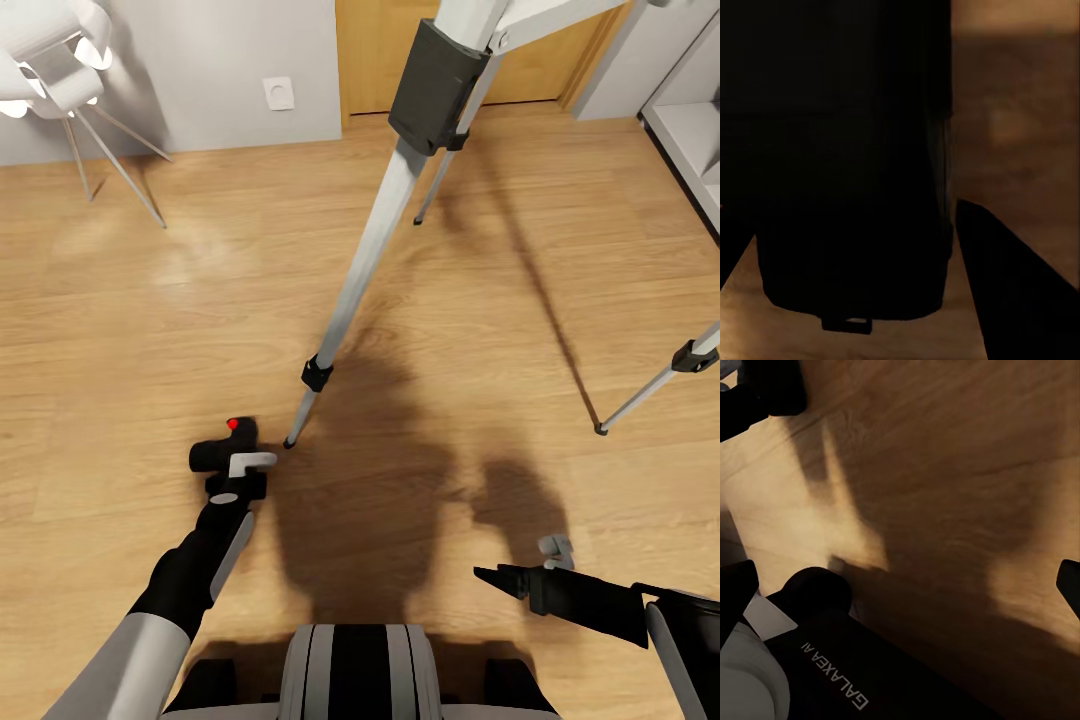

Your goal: Attach the digital camera to the camera tripod in the bedroom.

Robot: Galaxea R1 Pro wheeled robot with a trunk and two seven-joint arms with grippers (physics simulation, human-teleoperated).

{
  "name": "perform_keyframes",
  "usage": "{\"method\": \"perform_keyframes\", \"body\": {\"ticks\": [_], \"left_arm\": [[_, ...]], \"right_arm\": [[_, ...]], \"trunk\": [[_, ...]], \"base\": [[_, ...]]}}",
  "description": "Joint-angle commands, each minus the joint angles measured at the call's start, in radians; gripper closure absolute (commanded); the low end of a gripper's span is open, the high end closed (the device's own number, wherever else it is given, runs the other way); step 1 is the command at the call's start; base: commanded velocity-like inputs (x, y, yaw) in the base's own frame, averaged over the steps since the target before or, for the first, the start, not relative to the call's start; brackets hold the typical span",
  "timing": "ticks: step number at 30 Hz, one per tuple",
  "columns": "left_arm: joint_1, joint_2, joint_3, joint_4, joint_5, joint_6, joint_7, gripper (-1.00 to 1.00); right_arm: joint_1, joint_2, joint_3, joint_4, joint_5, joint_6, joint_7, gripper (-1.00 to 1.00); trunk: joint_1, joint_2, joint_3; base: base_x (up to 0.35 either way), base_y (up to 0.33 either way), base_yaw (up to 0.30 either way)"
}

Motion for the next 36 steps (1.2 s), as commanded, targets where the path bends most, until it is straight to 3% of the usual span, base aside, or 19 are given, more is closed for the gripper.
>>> {"method": "perform_keyframes", "body": {"ticks": [1, 8, 9, 11, 12, 14, 17, 23, 36], "left_arm": [[0.000, 0.000, -0.003, -0.001, 0.005, 0.005, 0.006, 1.00], [0.000, -0.004, -0.004, -0.047, 0.002, 0.012, 0.011, 1.00], [0.000, -0.006, -0.006, -0.219, 0.001, 0.070, 0.013, 1.00], [0.000, -0.007, -0.006, -0.362, 0.002, 0.198, 0.013, 1.00], [0.000, -0.007, -0.006, -0.391, 0.003, 0.236, 0.013, 1.00], [0.000, -0.008, -0.007, -0.489, 0.005, 0.416, 0.010, 1.00], [0.000, -0.018, 0.000, -0.524, 0.010, 0.492, 0.010, 1.00], [0.000, -0.018, 0.000, -0.524, 0.010, 0.491, 0.011, 1.00], [0.000, -0.013, 0.008, -0.526, 0.011, 0.485, 0.009, 1.00]], "right_arm": [[0.000, 0.000, -0.001, 0.000, -0.002, 0.005, 0.002, -1.00], [-0.001, 0.000, -0.001, 0.000, -0.002, 0.005, 0.002, -1.00], [0.000, 0.000, -0.002, 0.000, -0.003, 0.005, 0.003, -1.00], [0.000, 0.000, -0.002, 0.000, -0.003, 0.005, 0.004, -1.00], [0.000, 0.000, -0.002, 0.000, -0.003, 0.005, 0.004, -1.00], [0.000, 0.000, -0.002, 0.000, -0.004, 0.005, 0.004, -1.00], [0.000, 0.000, -0.002, 0.000, -0.004, 0.005, 0.002, -1.00], [0.000, 0.000, -0.002, 0.000, -0.004, 0.005, 0.002, -1.00], [0.000, 0.000, -0.002, 0.000, -0.004, 0.005, 0.002, -1.00]], "trunk": [[0.000, 0.000, 0.000], [0.000, 0.000, 0.000], [0.000, 0.000, 0.000], [0.000, 0.000, 0.000], [0.000, 0.000, 0.000], [0.000, 0.000, 0.000], [0.000, 0.000, 0.000], [0.000, 0.000, 0.000], [-0.006, 0.003, 0.050]], "base": [[0.000, 0.000, 0.000], [0.000, 0.000, 0.000], [0.000, 0.000, 0.000], [0.000, 0.000, 0.000], [0.000, 0.000, 0.000], [0.000, 0.000, 0.000], [0.000, 0.000, 0.000], [0.000, 0.000, 0.000], [0.000, 0.000, 0.000]]}}
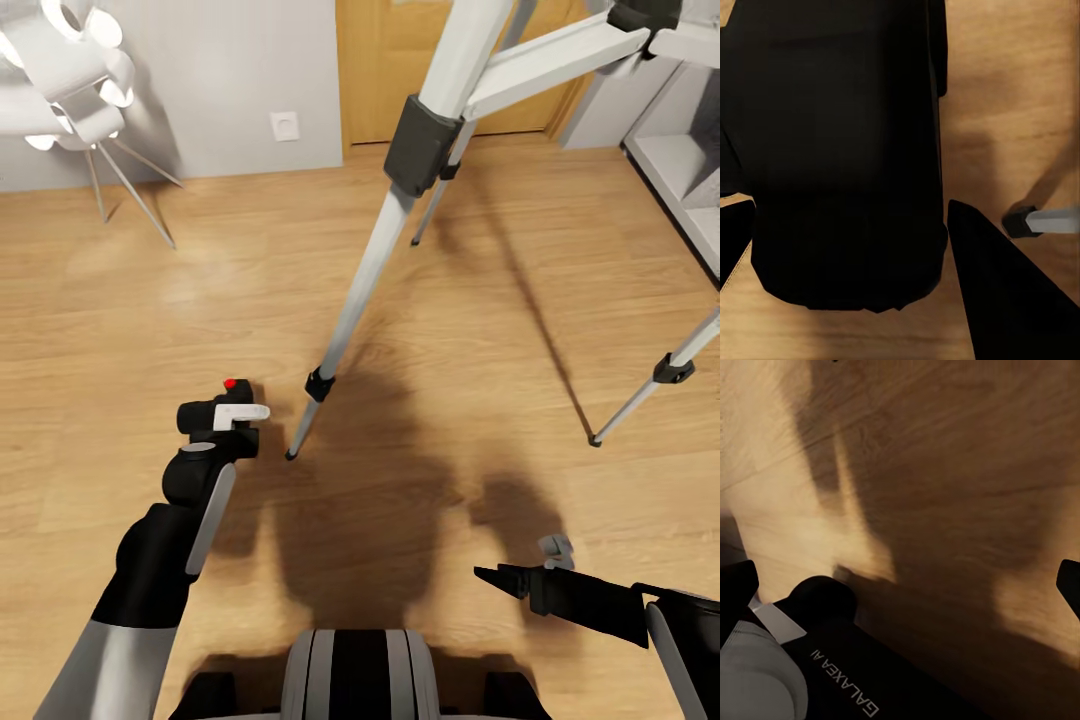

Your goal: Attach the digital camera to the camera tripod in the bedroom.

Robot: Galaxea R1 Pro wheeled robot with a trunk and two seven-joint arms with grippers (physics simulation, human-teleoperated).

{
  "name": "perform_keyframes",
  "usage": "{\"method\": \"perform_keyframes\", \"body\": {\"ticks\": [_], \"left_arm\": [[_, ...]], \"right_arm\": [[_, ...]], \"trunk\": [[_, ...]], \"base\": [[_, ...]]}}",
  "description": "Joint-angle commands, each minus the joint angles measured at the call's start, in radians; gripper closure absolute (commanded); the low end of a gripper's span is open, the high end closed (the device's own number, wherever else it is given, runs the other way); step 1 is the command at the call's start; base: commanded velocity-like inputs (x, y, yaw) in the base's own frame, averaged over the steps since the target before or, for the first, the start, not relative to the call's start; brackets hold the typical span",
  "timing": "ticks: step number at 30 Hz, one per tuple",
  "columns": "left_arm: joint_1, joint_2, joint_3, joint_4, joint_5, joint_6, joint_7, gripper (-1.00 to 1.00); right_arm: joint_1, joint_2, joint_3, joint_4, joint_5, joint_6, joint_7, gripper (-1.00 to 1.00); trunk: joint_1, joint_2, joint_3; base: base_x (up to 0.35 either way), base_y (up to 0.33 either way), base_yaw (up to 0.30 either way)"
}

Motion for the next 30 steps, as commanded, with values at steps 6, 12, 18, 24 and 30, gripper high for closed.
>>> {"method": "perform_keyframes", "body": {"ticks": [6, 12, 18, 24, 30], "left_arm": [[0.000, 0.000, 0.037, -0.001, 0.007, 0.004, 0.004, 1.00], [0.000, 0.000, 0.141, 0.001, 0.017, 0.007, -0.013, 1.00], [0.004, 0.000, 0.208, 0.012, 0.064, 0.007, -0.066, 1.00], [0.011, 0.000, 0.238, 0.080, 0.212, -0.002, -0.171, 1.00], [0.013, 0.004, 0.301, 0.152, 0.388, -0.081, -0.278, 1.00]], "right_arm": [[0.000, -0.001, -0.002, 0.000, -0.002, 0.005, 0.002, -1.00], [0.000, -0.007, -0.003, 0.000, -0.003, 0.006, 0.003, -1.00], [0.000, -0.012, -0.051, -0.002, -0.004, 0.013, 0.006, -1.00], [0.000, -0.015, -0.111, -0.003, -0.005, 0.018, 0.008, -1.00], [0.000, -0.017, -0.121, -0.003, -0.006, 0.019, 0.008, -1.00]], "trunk": [[-0.003, 0.001, 0.023], [-0.005, 0.003, 0.046], [-0.008, 0.004, 0.069], [-0.011, 0.005, 0.092], [-0.014, 0.007, 0.116]], "base": [[0.000, 0.000, 0.000], [0.000, 0.000, 0.000], [0.000, 0.000, 0.000], [0.000, 0.000, 0.000], [0.000, 0.000, 0.000]]}}
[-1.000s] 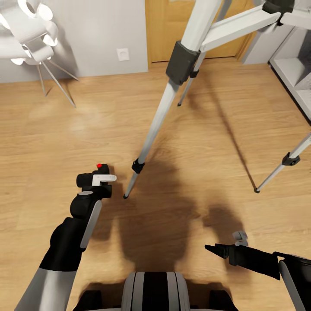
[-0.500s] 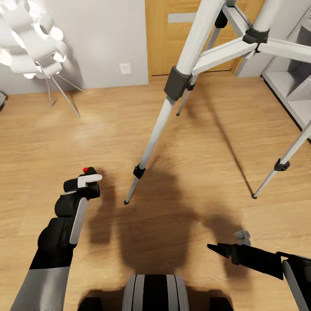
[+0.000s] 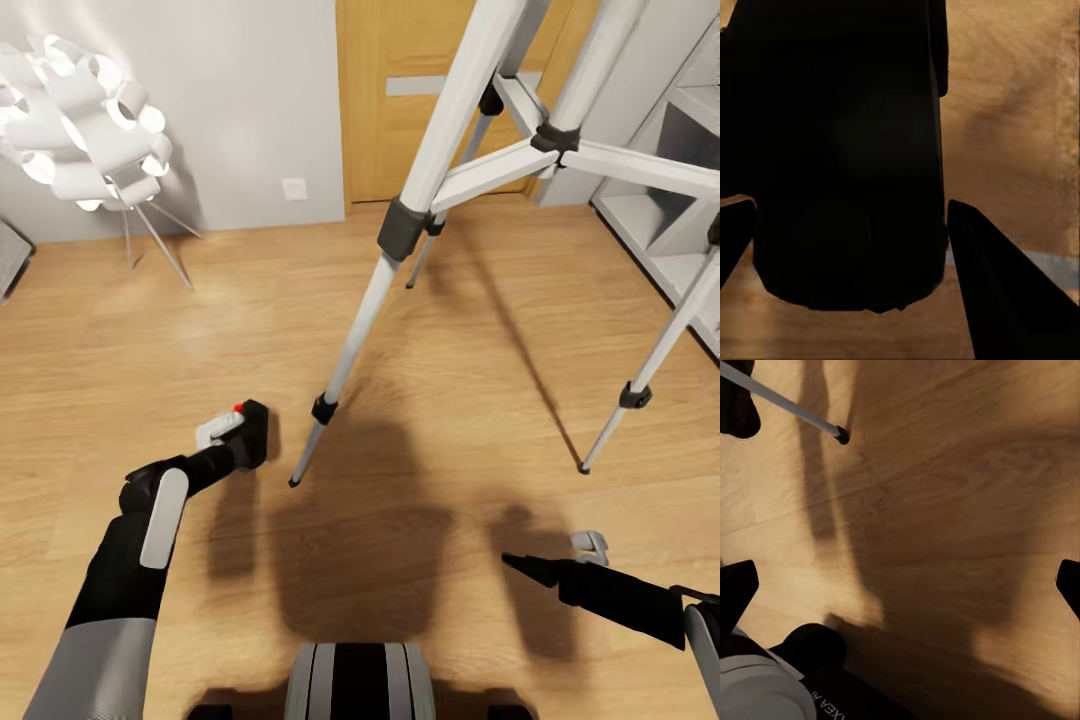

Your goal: Attach the digital camera to the camera tripod in the bedroom.

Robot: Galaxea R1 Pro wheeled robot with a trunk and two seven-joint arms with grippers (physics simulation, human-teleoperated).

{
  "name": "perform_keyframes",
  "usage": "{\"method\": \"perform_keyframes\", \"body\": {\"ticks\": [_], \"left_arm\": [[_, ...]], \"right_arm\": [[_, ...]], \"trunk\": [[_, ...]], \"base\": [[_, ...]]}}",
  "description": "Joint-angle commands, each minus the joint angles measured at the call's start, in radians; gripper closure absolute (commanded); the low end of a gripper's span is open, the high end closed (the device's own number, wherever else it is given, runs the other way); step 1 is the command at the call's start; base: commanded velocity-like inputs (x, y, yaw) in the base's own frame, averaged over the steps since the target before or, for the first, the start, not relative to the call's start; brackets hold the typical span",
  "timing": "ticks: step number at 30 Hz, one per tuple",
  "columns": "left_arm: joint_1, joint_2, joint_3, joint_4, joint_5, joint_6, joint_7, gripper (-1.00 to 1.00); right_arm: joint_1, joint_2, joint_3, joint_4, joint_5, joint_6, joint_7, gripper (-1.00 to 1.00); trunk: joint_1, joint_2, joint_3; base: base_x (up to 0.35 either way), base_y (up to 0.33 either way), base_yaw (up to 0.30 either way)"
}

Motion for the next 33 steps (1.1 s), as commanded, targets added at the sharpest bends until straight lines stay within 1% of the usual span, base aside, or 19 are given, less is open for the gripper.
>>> {"method": "perform_keyframes", "body": {"ticks": [1, 2, 3, 4, 7, 8, 13, 14, 17, 21, 33], "left_arm": [[0.001, 0.000, 0.015, 0.005, 0.028, -0.004, -0.014, 1.00], [0.004, 0.003, 0.038, 0.012, 0.064, -0.017, -0.053, 1.00], [0.005, 0.004, 0.048, 0.015, 0.079, -0.021, -0.073, 1.00], [0.008, 0.007, 0.063, 0.018, 0.099, -0.026, -0.112, 1.00], [0.012, 0.015, 0.075, 0.016, 0.116, -0.027, -0.155, 1.00], [0.014, 0.021, 0.080, 0.016, 0.122, -0.023, -0.172, 1.00], [0.015, 0.036, 0.087, 0.016, 0.131, -0.008, -0.193, 1.00], [0.016, 0.045, 0.090, 0.016, 0.134, -0.002, -0.198, 1.00], [0.016, 0.061, 0.091, 0.016, 0.137, 0.003, -0.201, 1.00], [0.016, 0.074, 0.092, 0.016, 0.140, 0.006, -0.202, 1.00], [0.016, 0.079, 0.092, 0.015, 0.135, 0.005, -0.203, 1.00]], "right_arm": [[0.000, 0.000, -0.001, 0.000, -0.001, 0.005, 0.002, -1.00], [0.000, 0.000, -0.002, 0.000, -0.001, 0.005, 0.003, -1.00], [0.000, 0.000, -0.002, 0.000, -0.001, 0.005, 0.003, -1.00], [0.000, 0.000, -0.002, 0.000, -0.001, 0.005, 0.003, -1.00], [0.000, 0.000, -0.001, 0.000, -0.001, 0.005, 0.003, -1.00], [0.000, 0.001, 0.000, 0.000, -0.001, 0.005, 0.003, -1.00], [0.000, 0.001, 0.002, 0.000, -0.001, 0.005, 0.002, -1.00], [0.000, 0.001, 0.003, 0.000, -0.001, 0.005, 0.001, -1.00], [0.000, 0.001, 0.004, 0.000, -0.001, 0.005, 0.001, -1.00], [0.000, 0.002, 0.005, 0.000, 0.000, 0.005, 0.001, -1.00], [0.000, 0.005, 0.005, 0.000, 0.000, 0.001, 0.001, -1.00]], "trunk": [[-0.001, 0.000, 0.003], [-0.001, 0.000, 0.007], [-0.001, 0.001, 0.011], [-0.002, 0.001, 0.015], [-0.003, 0.001, 0.027], [-0.004, 0.002, 0.030], [-0.006, 0.003, 0.050], [-0.006, 0.003, 0.054], [-0.008, 0.004, 0.065], [-0.010, 0.005, 0.081], [-0.015, 0.008, 0.127]], "base": [[0.000, 0.000, 0.000], [0.000, 0.000, 0.000], [0.000, 0.000, 0.000], [0.000, 0.000, 0.000], [0.000, 0.000, 0.000], [0.000, 0.000, 0.000], [0.000, 0.000, 0.000], [0.000, 0.000, 0.000], [0.000, 0.000, 0.000], [0.000, 0.000, 0.000], [0.000, 0.000, 0.000]]}}
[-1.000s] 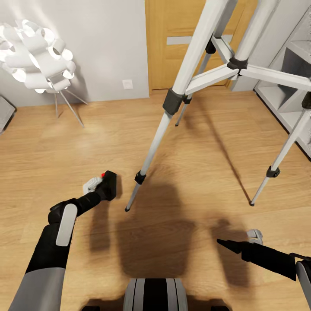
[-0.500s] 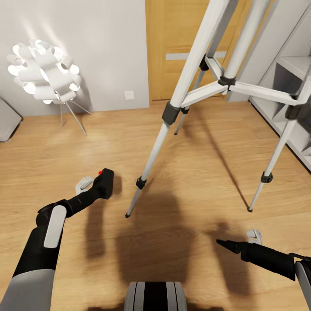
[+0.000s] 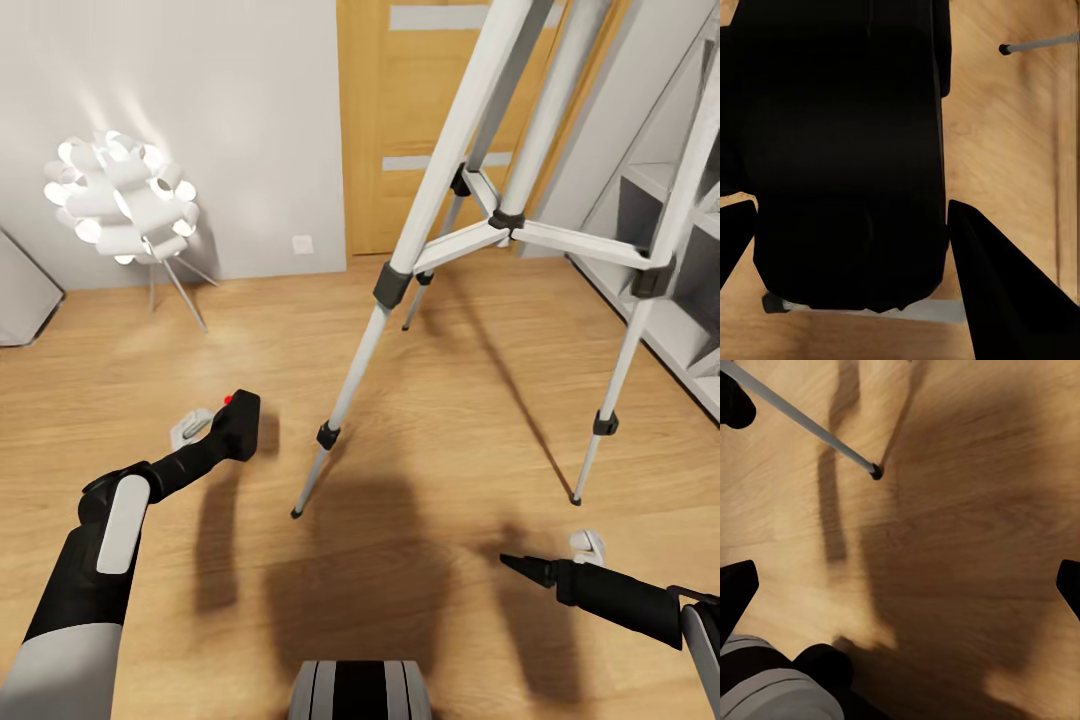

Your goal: Attach the digital camera to the camera tripod in the bedroom.

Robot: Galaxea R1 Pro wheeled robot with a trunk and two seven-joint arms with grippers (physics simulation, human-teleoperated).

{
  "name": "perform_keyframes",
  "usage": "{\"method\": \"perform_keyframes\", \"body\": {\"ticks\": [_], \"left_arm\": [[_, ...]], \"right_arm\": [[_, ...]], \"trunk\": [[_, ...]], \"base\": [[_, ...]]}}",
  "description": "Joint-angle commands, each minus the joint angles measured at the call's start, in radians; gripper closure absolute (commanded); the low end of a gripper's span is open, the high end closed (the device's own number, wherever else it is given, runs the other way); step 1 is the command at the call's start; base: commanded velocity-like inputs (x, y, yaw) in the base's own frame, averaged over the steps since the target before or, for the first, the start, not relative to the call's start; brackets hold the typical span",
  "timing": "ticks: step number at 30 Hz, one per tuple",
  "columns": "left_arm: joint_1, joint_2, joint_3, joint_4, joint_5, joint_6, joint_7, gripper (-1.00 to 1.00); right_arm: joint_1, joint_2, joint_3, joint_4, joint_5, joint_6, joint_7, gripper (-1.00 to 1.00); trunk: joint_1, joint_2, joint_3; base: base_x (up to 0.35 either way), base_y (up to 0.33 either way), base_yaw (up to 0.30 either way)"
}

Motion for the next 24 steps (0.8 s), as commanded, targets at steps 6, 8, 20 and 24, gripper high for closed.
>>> {"method": "perform_keyframes", "body": {"ticks": [6, 8, 20, 24], "left_arm": [[-0.001, 0.000, 0.001, -0.001, -0.005, 0.005, -0.009, 1.00], [-0.001, 0.000, 0.001, -0.001, -0.005, 0.005, -0.009, 1.00], [-0.001, 0.000, 0.000, -0.001, -0.006, 0.000, -0.009, 1.00], [-0.001, 0.000, 0.000, -0.001, -0.006, -0.002, -0.009, 1.00]], "right_arm": [[0.000, 0.002, 0.000, 0.000, -0.001, 0.000, 0.002, -1.00], [0.000, 0.003, 0.001, 0.000, 0.000, -0.001, 0.002, -1.00], [0.000, 0.005, 0.002, 0.000, 0.001, -0.002, 0.002, -1.00], [0.000, 0.005, 0.002, 0.000, 0.004, -0.001, 0.002, -1.00]], "trunk": [[-0.003, 0.001, 0.023], [-0.004, 0.002, 0.030], [-0.009, 0.004, 0.077], [-0.011, 0.005, 0.092]], "base": [[0.000, 0.000, 0.000], [0.000, 0.000, 0.000], [0.000, 0.000, 0.000], [0.000, 0.000, 0.000]]}}
